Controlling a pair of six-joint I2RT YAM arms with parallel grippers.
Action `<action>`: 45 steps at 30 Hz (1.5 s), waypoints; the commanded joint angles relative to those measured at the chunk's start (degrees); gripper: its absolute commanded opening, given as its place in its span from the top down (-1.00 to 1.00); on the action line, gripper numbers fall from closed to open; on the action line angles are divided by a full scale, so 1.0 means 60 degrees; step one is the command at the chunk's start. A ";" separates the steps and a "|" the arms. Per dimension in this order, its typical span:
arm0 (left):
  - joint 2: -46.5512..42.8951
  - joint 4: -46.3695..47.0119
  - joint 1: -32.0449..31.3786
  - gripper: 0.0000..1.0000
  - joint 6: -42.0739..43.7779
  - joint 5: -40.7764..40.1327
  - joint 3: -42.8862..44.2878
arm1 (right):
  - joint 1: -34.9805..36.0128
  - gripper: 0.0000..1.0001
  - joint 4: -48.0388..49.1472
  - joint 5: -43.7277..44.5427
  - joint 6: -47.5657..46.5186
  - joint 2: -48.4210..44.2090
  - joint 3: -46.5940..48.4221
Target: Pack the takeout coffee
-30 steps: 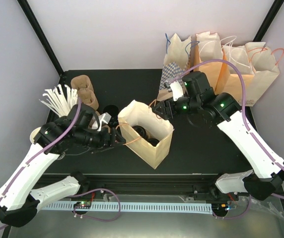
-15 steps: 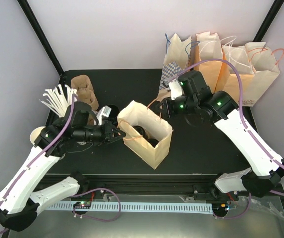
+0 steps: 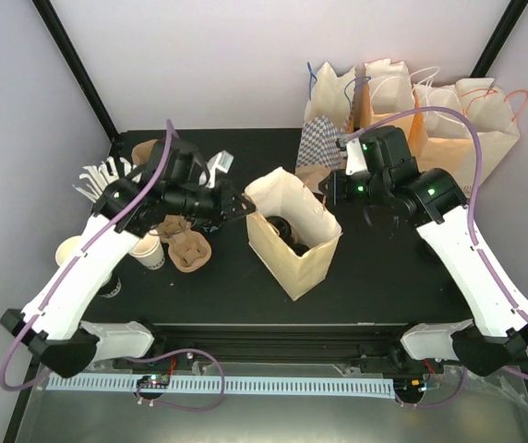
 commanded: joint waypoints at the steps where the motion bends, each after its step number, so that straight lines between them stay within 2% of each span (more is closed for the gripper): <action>1: 0.1184 -0.0478 0.0078 0.97 0.1237 0.0149 0.1364 | -0.0624 0.97 -0.0074 0.0058 0.0302 -0.0210 -0.0286; 8: 0.2869 -0.1386 0.0097 0.96 0.2092 0.0450 0.3200 | -0.0797 0.97 -0.0260 0.0256 0.0379 -0.0196 -0.0060; 15: 0.3731 -0.1637 0.0101 0.92 0.2484 0.0635 0.3996 | -0.0800 0.96 -0.0392 0.0431 0.0399 -0.0291 0.0063; 17: 0.3828 -0.1389 0.0104 0.90 0.2435 0.0836 0.4053 | -0.0800 0.89 -0.0382 0.0520 0.0347 -0.0329 0.0033; 19: 0.3989 -0.1471 0.0106 0.55 0.2488 0.1043 0.4275 | -0.0811 0.57 -0.0462 0.0607 0.0293 -0.0307 0.0033; 22: 0.3939 -0.2121 0.0166 -0.24 0.2721 0.0353 0.4918 | -0.0815 0.23 -0.0638 0.0899 0.0185 -0.0290 0.0171; 24: 0.3576 -0.2349 0.0325 -0.47 0.2860 -0.0388 0.5061 | -0.0822 0.04 -0.0773 0.1130 0.0061 -0.0274 0.0452; 29: 0.2274 -0.2954 0.1335 -0.96 0.3166 -0.2241 0.4965 | -0.0815 -0.18 -0.1268 0.1746 -0.0419 -0.0072 0.1401; 36: 0.1168 -0.3898 0.3970 -0.98 0.3746 -0.3820 0.3894 | -0.0818 -0.36 -0.0834 0.2012 -0.0740 -0.0407 0.1566; 38: 0.1148 -0.3992 0.4549 -0.98 0.3715 -0.4491 0.3392 | -0.0815 -0.37 -0.0671 0.2087 -0.0855 -0.0546 0.1606; 42: 0.1618 -0.3627 0.5486 -0.97 0.3687 -0.4909 0.2350 | -0.0815 -0.38 -0.0591 0.2077 -0.1107 -0.0756 0.1579; 45: 0.2254 -0.3405 0.5829 -0.78 0.3605 -0.5129 0.2060 | -0.0815 -0.38 -0.0582 0.1911 -0.1229 -0.0923 0.1335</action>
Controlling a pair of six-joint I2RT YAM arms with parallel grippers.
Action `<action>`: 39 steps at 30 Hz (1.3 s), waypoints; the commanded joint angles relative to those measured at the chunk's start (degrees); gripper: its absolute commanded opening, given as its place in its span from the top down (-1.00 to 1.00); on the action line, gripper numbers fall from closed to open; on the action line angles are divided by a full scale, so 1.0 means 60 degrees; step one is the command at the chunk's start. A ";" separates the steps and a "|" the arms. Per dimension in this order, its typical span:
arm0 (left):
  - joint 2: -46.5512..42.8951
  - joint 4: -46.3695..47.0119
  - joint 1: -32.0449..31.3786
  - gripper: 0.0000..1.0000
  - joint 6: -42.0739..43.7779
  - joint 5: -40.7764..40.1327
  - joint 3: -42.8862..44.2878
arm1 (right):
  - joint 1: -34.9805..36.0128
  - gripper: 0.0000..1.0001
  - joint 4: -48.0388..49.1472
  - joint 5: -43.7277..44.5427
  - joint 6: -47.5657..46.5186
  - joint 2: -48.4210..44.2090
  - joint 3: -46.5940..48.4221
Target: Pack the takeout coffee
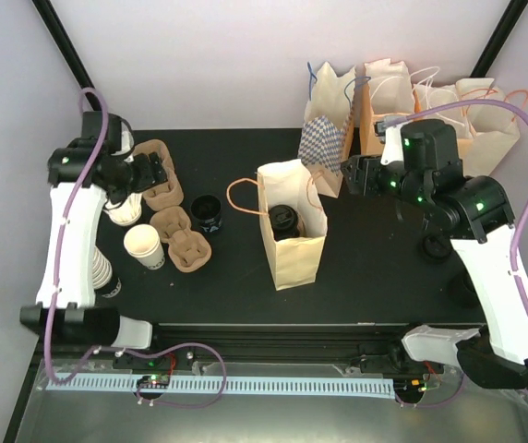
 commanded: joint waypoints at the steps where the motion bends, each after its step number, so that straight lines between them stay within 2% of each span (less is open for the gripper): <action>1: 0.1092 0.0129 0.0497 -0.68 0.0090 -0.0802 -0.0480 | -0.0043 -0.38 0.0287 0.0035 -0.0367 -0.0406 -0.0266; 6: 0.2156 0.0521 0.0623 -0.33 0.0384 -0.1585 -0.0458 | -0.0043 -0.39 0.0433 -0.0050 -0.0437 -0.0800 -0.0832; 13: 0.3170 0.0593 0.0637 -0.29 0.0812 -0.3033 0.0099 | -0.0053 -0.39 0.0553 -0.0269 -0.0431 -0.1178 -0.1394; 17: 0.3554 0.0961 0.0638 -0.26 0.1067 -0.3005 0.0029 | -0.0043 -0.39 0.0640 -0.0277 -0.0443 -0.1239 -0.1576; 19: 0.3756 0.0983 0.0630 -0.17 0.1134 -0.3017 0.0125 | -0.0050 -0.39 0.0676 -0.0284 -0.0472 -0.1190 -0.1581; 24: 0.4077 0.1044 0.0638 -0.10 0.1200 -0.3071 0.0422 | -0.0043 -0.39 0.0687 -0.0329 -0.0582 -0.0999 -0.1444; 31: 0.4150 0.1044 0.0627 0.24 0.1169 -0.3200 0.0721 | -0.0043 -0.39 0.0700 -0.0569 -0.0497 -0.0865 -0.1436; 36: 0.4130 0.0905 0.0629 0.72 0.1133 -0.3177 0.0721 | -0.0042 -0.39 0.0647 -0.0566 -0.0539 -0.0875 -0.1481; 39: 0.4039 0.0633 0.0635 0.76 0.0986 -0.3359 0.0729 | -0.0043 -0.39 0.0599 -0.0593 -0.0523 -0.0886 -0.1525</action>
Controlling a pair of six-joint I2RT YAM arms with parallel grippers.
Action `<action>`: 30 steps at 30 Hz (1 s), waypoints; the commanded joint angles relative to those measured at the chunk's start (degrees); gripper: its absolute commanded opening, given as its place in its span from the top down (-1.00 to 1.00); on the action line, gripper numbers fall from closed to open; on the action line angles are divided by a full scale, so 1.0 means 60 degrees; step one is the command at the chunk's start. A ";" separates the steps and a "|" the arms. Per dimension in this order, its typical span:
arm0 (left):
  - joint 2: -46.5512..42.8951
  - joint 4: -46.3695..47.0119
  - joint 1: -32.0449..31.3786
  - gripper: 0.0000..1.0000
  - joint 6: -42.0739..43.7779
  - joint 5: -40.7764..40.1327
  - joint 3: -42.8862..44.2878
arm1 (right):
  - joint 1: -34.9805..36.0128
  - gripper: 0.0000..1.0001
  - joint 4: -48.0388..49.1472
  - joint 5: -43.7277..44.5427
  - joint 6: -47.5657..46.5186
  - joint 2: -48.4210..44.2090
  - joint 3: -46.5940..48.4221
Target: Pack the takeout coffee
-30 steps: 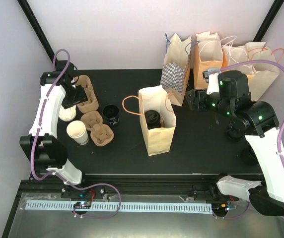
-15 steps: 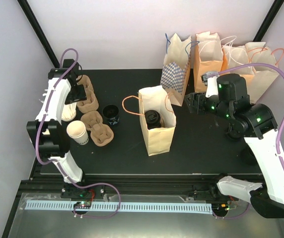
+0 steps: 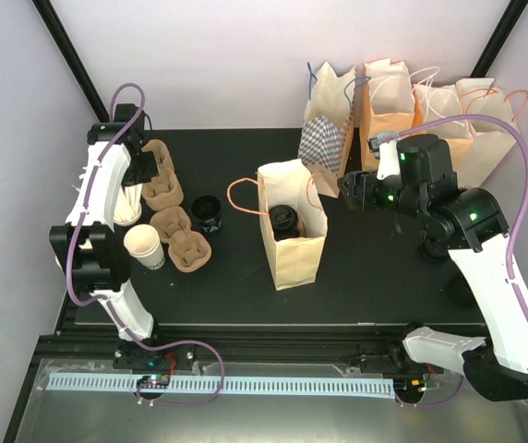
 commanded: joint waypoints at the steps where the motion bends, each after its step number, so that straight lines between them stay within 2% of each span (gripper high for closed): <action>1: -0.0154 -0.0394 0.0062 0.76 -0.0169 -0.0426 0.0336 | -0.0043 -0.39 0.0153 -0.0095 -0.0111 -0.0098 -0.0027; 18: -0.1058 -0.1080 0.0061 0.78 -0.0462 -0.0435 0.0367 | -0.0043 -0.39 0.0230 -0.0309 -0.0063 -0.0205 -0.0203; 30: -0.1504 -0.2180 0.0065 0.78 -0.0682 -0.0197 0.1401 | -0.0036 -0.39 0.0328 -0.0462 -0.0131 -0.0125 -0.0227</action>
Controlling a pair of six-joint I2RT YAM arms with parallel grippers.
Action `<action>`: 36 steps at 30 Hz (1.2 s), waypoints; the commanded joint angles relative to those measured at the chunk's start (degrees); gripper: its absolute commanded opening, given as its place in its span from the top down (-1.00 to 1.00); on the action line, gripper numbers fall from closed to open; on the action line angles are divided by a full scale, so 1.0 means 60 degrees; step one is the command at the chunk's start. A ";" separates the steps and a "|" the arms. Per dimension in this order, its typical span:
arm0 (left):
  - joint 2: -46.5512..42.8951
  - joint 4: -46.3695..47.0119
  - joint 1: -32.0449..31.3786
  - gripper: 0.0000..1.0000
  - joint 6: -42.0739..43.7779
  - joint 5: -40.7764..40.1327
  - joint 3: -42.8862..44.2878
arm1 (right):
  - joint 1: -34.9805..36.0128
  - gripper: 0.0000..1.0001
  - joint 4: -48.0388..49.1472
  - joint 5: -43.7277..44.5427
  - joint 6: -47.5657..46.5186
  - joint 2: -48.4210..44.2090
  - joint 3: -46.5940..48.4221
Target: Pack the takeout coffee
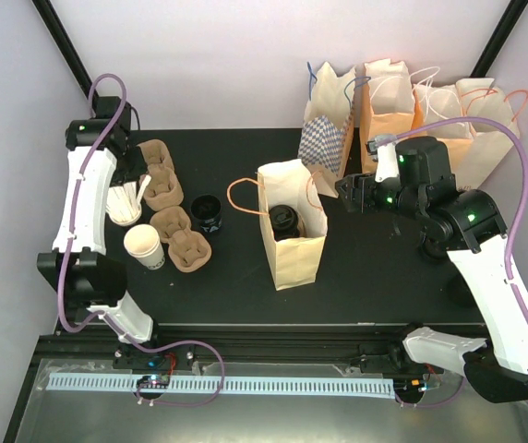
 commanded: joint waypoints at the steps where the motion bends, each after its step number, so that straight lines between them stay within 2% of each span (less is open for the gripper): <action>1: -0.0427 -0.0739 0.0064 0.78 -0.0159 0.0071 0.0710 | -0.0038 -0.39 0.0229 -0.0184 -0.0132 -0.0017 0.0034; 13: -0.1157 -0.1404 0.0066 0.74 -0.0151 0.0115 0.1239 | -0.0039 -0.39 0.0265 -0.0294 -0.0143 0.0078 0.0044; 21: -0.1950 -0.1406 0.0058 0.74 0.0074 -0.0227 0.2458 | -0.0042 -0.39 0.0318 -0.0399 -0.0114 0.0097 -0.0058; 28: -0.3567 -0.1339 0.0059 0.77 -0.0357 0.0648 0.2322 | -0.0043 -0.39 0.0279 -0.0327 -0.0136 0.0156 -0.0067; 31: -0.4443 -0.0832 0.0065 0.78 -0.0362 0.1315 0.2333 | -0.0043 -0.39 0.0271 -0.0337 -0.0123 0.0168 -0.0081; 33: -0.4926 -0.0234 0.0063 0.78 -0.0431 0.2154 0.2313 | -0.0044 -0.39 0.0272 -0.0361 -0.0122 0.0200 -0.0094; 36: -0.5557 0.1217 0.0055 0.91 -0.0525 0.4102 0.2080 | -0.0043 -0.39 0.0281 -0.0383 -0.0100 0.0236 -0.0119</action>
